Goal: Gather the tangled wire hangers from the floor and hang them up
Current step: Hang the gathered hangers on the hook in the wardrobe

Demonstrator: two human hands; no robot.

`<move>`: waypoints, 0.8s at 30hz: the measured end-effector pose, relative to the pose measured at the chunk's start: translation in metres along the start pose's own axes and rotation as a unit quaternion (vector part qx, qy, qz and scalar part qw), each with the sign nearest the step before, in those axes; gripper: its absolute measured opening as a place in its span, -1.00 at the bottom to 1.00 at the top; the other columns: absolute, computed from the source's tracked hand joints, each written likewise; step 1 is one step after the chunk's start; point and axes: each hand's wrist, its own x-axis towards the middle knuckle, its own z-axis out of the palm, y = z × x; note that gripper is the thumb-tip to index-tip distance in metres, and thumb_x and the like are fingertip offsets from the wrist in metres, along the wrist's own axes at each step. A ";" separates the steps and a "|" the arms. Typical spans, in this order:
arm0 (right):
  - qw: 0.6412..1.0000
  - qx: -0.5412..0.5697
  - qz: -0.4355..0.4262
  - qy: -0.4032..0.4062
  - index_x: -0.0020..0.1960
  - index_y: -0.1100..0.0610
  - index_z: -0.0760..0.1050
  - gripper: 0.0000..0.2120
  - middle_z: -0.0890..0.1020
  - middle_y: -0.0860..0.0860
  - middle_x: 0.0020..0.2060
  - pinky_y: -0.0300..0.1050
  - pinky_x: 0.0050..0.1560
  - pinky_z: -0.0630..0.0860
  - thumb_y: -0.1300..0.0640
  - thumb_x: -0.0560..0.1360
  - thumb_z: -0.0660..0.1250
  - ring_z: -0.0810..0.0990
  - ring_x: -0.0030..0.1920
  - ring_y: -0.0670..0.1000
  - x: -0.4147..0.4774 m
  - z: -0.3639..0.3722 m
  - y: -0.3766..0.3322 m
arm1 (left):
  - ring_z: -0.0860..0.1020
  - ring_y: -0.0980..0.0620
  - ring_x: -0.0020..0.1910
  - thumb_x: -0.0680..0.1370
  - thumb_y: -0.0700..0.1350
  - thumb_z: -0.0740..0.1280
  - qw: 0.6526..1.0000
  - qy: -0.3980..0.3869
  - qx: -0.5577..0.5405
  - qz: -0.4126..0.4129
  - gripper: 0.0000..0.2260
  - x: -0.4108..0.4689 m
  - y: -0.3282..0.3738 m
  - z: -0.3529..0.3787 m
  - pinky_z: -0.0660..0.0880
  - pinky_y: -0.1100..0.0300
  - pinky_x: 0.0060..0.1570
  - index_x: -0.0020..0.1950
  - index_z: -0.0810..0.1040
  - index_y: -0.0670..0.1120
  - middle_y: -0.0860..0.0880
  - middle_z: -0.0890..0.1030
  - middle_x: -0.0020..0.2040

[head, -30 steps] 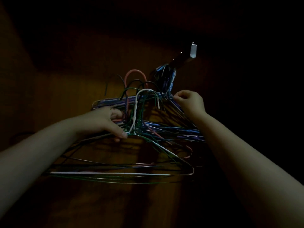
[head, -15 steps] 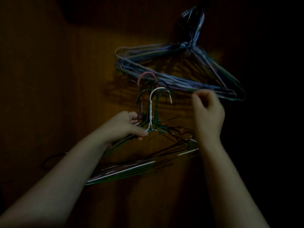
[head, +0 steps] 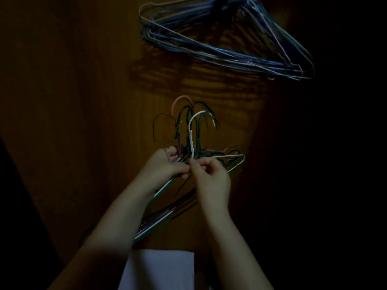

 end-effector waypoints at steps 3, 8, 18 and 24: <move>1.000 0.008 0.004 -0.008 -0.25 0.06 0.48 -0.84 0.63 -0.01 -0.43 -0.32 -0.35 0.40 0.12 0.48 0.39 0.51 -0.44 -0.22 0.000 -0.004 0.001 | 0.58 0.14 -0.34 0.44 -0.36 0.31 1.000 -0.003 -0.024 0.004 -0.79 -0.005 0.001 0.005 0.49 0.37 -0.36 0.06 0.47 -0.40 -0.16 0.59 -0.11; 1.000 0.007 -0.011 -0.004 -0.31 0.03 0.48 -0.80 0.55 -0.06 -0.47 -0.32 -0.41 0.35 0.16 0.45 0.42 0.47 -0.48 -0.22 0.000 -0.013 0.005 | 0.61 0.15 -0.28 0.46 -0.32 0.35 0.999 0.006 -0.041 -0.002 -0.82 -0.006 0.000 0.011 0.50 0.38 -0.35 0.05 0.50 -0.29 -0.14 0.60 -0.02; 0.998 -0.045 -0.050 0.014 -0.30 -0.01 0.45 -0.77 0.44 -0.13 -0.46 -0.28 -0.33 0.36 0.21 0.43 0.42 0.40 -0.44 -0.20 0.024 -0.032 0.018 | 0.50 -0.04 0.04 0.42 -0.32 0.41 0.998 0.052 0.026 0.009 -0.78 -0.002 -0.001 0.000 0.44 0.43 -0.45 0.03 0.53 -0.19 -0.07 0.57 0.02; 0.962 -0.230 -0.142 -0.027 -0.16 0.04 0.45 -0.83 0.50 -0.11 -0.31 -0.32 -0.32 0.35 0.28 0.44 0.36 0.46 -0.29 -0.11 0.065 -0.077 0.016 | 0.49 0.09 -0.19 0.43 -0.33 0.41 0.991 -0.007 0.134 0.019 -0.79 0.002 0.012 -0.026 0.41 0.41 -0.46 -0.10 0.49 -0.05 0.10 0.54 -0.13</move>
